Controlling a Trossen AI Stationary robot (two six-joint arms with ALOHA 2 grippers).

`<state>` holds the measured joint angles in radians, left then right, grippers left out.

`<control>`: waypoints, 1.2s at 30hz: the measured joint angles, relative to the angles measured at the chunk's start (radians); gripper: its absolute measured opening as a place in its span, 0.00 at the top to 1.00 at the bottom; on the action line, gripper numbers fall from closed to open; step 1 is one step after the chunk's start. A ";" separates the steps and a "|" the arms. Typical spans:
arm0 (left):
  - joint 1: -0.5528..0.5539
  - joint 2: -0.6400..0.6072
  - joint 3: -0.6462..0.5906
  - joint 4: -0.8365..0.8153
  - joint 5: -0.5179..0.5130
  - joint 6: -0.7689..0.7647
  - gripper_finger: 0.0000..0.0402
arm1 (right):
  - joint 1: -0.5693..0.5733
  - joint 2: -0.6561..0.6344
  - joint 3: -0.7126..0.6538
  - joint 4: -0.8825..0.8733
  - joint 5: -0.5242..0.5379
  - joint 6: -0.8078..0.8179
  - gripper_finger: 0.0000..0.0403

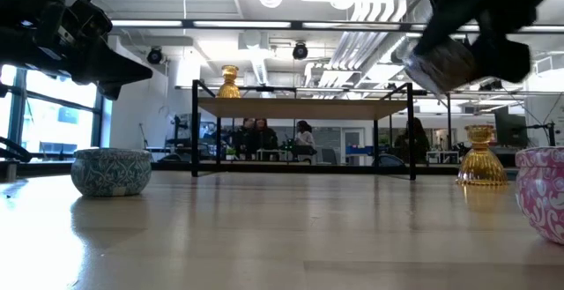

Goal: Pick & Place candle stick holders
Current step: Put the red white scented candle on the shelf

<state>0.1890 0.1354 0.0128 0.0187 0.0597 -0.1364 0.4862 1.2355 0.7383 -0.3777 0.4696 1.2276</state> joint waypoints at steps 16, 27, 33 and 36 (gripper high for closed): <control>0.000 0.000 0.000 0.000 0.000 0.000 0.99 | -0.333 -0.095 0.372 -0.165 0.005 -0.770 0.28; 0.000 0.000 0.000 0.000 0.000 0.000 0.99 | -0.619 0.114 0.919 -0.646 -0.031 -0.917 0.28; 0.000 0.000 0.000 0.000 0.000 0.000 0.99 | -0.787 0.262 1.133 -0.745 -0.181 -1.005 0.28; 0.000 0.000 0.000 0.000 0.000 0.000 0.99 | -0.864 0.339 1.219 -0.808 -0.229 -1.022 0.28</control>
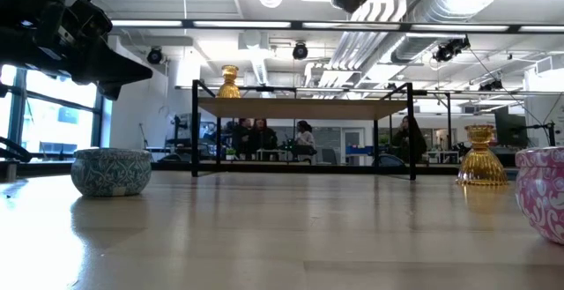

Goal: Pick & Place candle stick holders
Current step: Put the red white scented candle on the shelf

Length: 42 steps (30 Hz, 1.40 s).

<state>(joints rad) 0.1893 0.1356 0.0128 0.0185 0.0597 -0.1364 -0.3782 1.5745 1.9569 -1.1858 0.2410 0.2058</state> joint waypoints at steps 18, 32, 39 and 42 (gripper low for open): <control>0.000 0.000 0.000 0.000 0.000 0.000 0.99 | -0.310 0.280 0.074 -0.130 -0.139 -0.017 0.28; 0.000 0.000 0.000 0.000 0.000 0.000 0.99 | -0.320 0.377 0.074 -0.181 -0.173 -0.005 0.28; 0.000 0.000 0.000 0.000 0.000 0.000 0.99 | -0.320 0.395 0.074 -0.193 -0.183 -0.005 0.28; 0.000 0.000 0.000 0.000 0.000 0.000 0.99 | -0.320 0.395 0.074 -0.195 -0.192 -0.005 0.28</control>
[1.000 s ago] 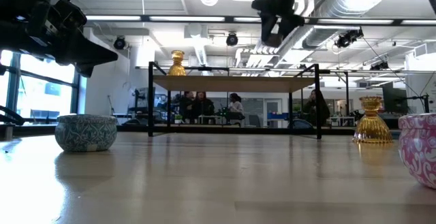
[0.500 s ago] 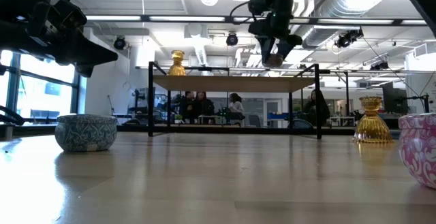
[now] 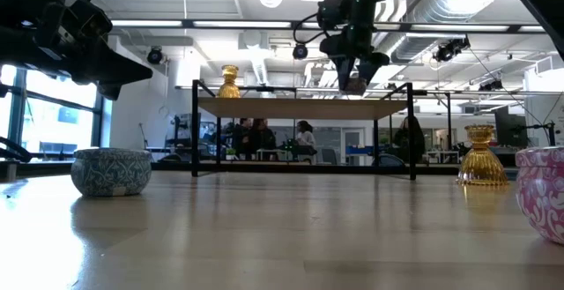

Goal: Pick & Place candle stick holders
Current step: Put the red white scented candle on the shelf

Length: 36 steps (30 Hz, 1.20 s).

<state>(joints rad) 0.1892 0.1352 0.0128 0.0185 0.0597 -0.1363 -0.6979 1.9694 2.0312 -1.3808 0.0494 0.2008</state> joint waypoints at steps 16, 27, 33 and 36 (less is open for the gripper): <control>0.000 0.000 0.000 0.000 0.000 0.000 0.99 | 0.000 0.002 -0.080 -0.012 0.005 -0.011 0.28; 0.000 0.000 0.000 0.000 0.000 0.000 0.99 | -0.001 0.002 -0.105 0.023 -0.005 -0.026 0.28; 0.000 0.000 0.000 0.000 0.000 0.000 0.99 | -0.001 0.002 -0.105 0.037 -0.005 -0.026 0.28; 0.000 0.000 0.000 0.000 0.000 0.000 0.99 | -0.001 0.002 -0.105 0.036 -0.004 -0.020 0.28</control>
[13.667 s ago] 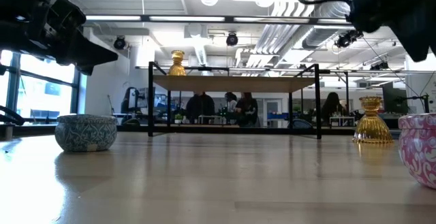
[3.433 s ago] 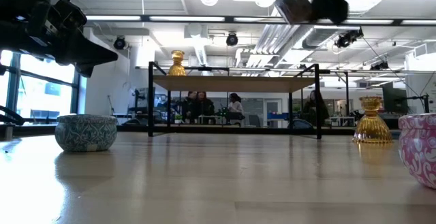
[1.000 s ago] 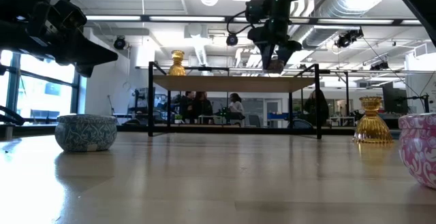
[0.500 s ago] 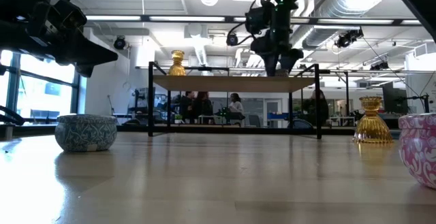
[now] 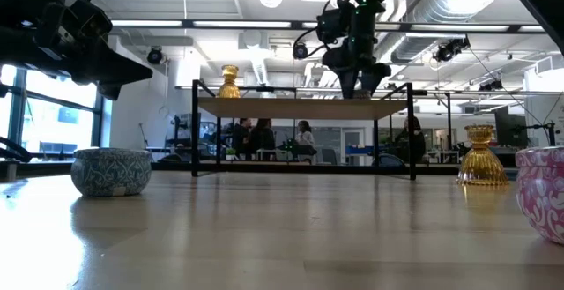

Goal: Pick & Place candle stick holders
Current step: Put the red white scented candle on the shelf, then put the bottom orange candle holder on the shelf

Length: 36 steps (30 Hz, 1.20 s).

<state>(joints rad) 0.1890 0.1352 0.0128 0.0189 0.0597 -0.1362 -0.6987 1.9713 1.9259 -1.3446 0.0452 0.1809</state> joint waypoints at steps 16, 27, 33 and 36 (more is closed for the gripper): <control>0.000 0.000 0.000 0.000 0.000 0.000 0.99 | 0.039 0.000 0.000 -0.003 0.132 -0.024 0.06; 0.000 0.000 0.000 0.000 0.000 0.000 0.99 | 0.070 0.000 0.024 -0.005 0.147 -0.075 0.06; 0.000 0.000 0.000 0.000 0.000 0.000 0.99 | 0.081 -0.001 0.095 -0.005 0.209 -0.085 0.06; 0.000 0.000 0.000 0.000 0.000 0.000 0.99 | 0.087 -0.001 0.145 -0.004 0.226 -0.094 0.06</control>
<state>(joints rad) 0.1893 0.1356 0.0128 0.0189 0.0597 -0.1363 -0.6112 1.9701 2.0712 -1.3489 0.2713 0.0874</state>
